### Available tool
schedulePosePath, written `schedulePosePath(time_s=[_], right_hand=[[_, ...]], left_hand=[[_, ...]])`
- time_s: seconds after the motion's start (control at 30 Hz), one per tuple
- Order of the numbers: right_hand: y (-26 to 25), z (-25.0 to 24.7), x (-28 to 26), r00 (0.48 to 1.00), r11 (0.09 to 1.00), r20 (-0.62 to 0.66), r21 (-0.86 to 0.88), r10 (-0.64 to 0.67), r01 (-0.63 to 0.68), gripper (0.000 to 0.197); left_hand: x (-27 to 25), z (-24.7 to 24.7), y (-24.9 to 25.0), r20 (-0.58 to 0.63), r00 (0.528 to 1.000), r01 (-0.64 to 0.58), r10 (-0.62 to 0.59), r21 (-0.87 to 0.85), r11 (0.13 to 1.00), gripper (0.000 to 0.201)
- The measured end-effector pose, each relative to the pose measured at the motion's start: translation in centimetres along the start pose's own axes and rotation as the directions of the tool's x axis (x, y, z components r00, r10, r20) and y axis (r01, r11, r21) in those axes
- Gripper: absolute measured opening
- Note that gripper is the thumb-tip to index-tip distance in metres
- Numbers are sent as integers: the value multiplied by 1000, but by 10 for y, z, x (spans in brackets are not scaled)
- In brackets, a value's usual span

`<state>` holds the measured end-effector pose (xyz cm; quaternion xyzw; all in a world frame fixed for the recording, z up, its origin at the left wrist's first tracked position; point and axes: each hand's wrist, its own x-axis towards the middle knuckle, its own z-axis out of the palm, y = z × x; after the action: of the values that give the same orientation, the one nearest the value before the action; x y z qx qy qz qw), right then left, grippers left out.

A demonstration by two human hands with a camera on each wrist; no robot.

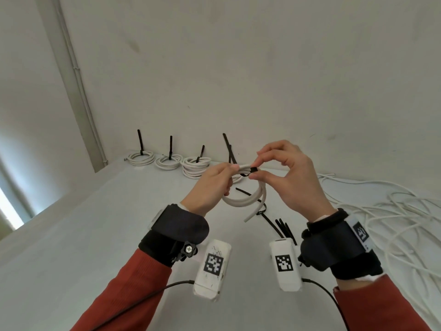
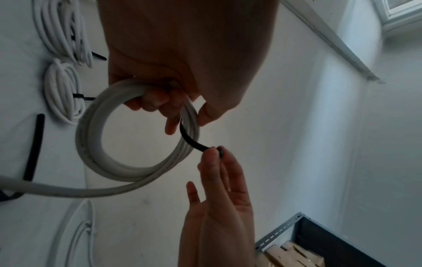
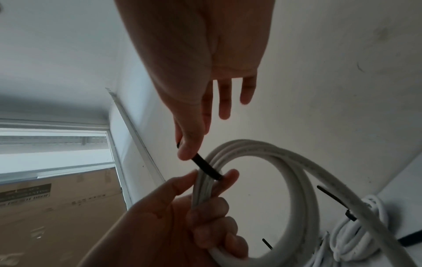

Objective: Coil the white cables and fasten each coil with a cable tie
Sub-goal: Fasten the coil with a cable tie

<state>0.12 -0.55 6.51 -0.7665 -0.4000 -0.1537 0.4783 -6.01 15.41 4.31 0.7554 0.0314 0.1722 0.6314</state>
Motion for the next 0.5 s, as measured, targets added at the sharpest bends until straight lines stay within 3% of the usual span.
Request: schedulePosePath(time_s=[0.13, 0.23, 0.33, 0.4, 0.5], right_hand=[[2, -12, 2, 989, 987, 13, 63, 149, -150, 15], [2, -20, 3, 964, 942, 80, 209, 253, -264, 13], [1, -23, 2, 949, 878, 159, 363, 272, -312, 25], [2, -23, 3, 932, 837, 143, 410, 334, -363, 25], [8, -25, 6, 854, 755, 129, 414, 504, -508, 32]], left_hand=[[-8, 8, 2, 109, 990, -108, 92, 144, 984, 25], [-12, 17, 1, 168, 975, -178, 144, 208, 962, 49], [-13, 23, 1, 165, 971, -196, 172, 142, 970, 56], [-14, 24, 3, 195, 971, -154, 139, 62, 986, 53], [-15, 24, 4, 249, 961, -119, 123, -33, 992, 40]])
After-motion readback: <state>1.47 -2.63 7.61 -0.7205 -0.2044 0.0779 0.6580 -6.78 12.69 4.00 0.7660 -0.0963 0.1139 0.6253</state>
